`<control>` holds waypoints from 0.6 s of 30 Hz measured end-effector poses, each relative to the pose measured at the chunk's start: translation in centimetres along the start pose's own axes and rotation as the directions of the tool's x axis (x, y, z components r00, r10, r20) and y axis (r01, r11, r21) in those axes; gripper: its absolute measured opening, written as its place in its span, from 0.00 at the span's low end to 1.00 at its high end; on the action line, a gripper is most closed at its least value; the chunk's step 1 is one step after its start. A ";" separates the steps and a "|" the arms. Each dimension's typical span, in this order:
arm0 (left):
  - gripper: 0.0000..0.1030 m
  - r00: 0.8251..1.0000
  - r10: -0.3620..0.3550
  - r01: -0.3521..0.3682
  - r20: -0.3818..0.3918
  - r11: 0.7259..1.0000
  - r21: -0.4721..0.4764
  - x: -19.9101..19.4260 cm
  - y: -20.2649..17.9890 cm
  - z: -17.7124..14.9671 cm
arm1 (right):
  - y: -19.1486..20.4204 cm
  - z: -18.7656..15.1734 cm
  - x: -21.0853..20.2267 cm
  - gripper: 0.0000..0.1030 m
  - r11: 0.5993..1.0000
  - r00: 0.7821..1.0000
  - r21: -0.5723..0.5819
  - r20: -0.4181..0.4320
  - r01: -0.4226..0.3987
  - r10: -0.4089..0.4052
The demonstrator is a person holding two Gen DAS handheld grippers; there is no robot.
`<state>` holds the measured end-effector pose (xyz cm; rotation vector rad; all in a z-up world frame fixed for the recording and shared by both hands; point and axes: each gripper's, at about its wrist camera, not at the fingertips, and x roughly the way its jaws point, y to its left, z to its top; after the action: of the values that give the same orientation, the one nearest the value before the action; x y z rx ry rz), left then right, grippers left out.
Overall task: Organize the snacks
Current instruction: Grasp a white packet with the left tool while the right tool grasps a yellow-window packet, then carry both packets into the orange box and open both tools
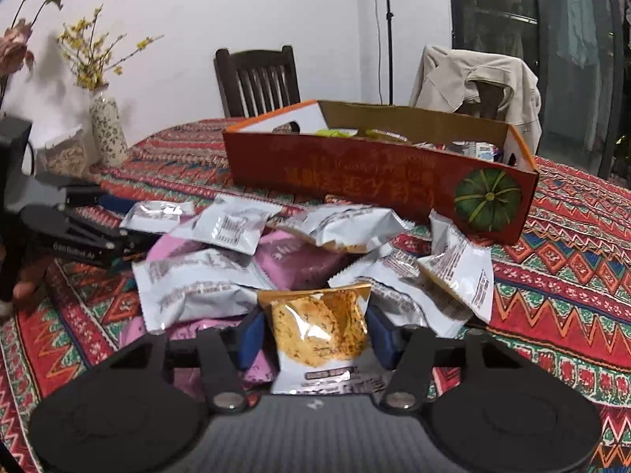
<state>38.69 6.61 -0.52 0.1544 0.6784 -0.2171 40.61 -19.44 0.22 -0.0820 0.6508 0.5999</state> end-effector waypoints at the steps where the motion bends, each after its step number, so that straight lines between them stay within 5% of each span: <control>1: 0.33 1.000 0.014 -0.014 -0.005 0.999 -0.037 -0.3 0.1 -0.2 | -0.2 0.0 -0.1 0.49 1.000 1.000 0.015 -0.001 0.001 -0.001; 8: 0.28 0.996 0.088 -0.084 0.001 0.960 -0.269 -5.2 -0.6 -3.6 | -0.2 -2.2 -3.8 0.48 0.995 0.998 0.077 0.002 0.067 -0.067; 12: 0.28 0.997 0.076 -0.059 0.031 0.923 -0.380 -8.7 -1.8 -5.4 | 0.4 -4.2 -7.4 0.48 0.991 0.995 0.092 0.009 0.101 -0.103; 18: 0.28 0.992 0.119 -0.096 0.052 0.940 -0.328 -11.0 -3.0 -4.8 | 0.3 -5.1 -10.3 0.48 0.986 0.989 0.096 0.035 0.137 -0.141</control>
<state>26.73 6.37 2.54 -0.1331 0.6242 -0.0031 31.09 -25.69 2.26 -0.0271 0.6263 0.4344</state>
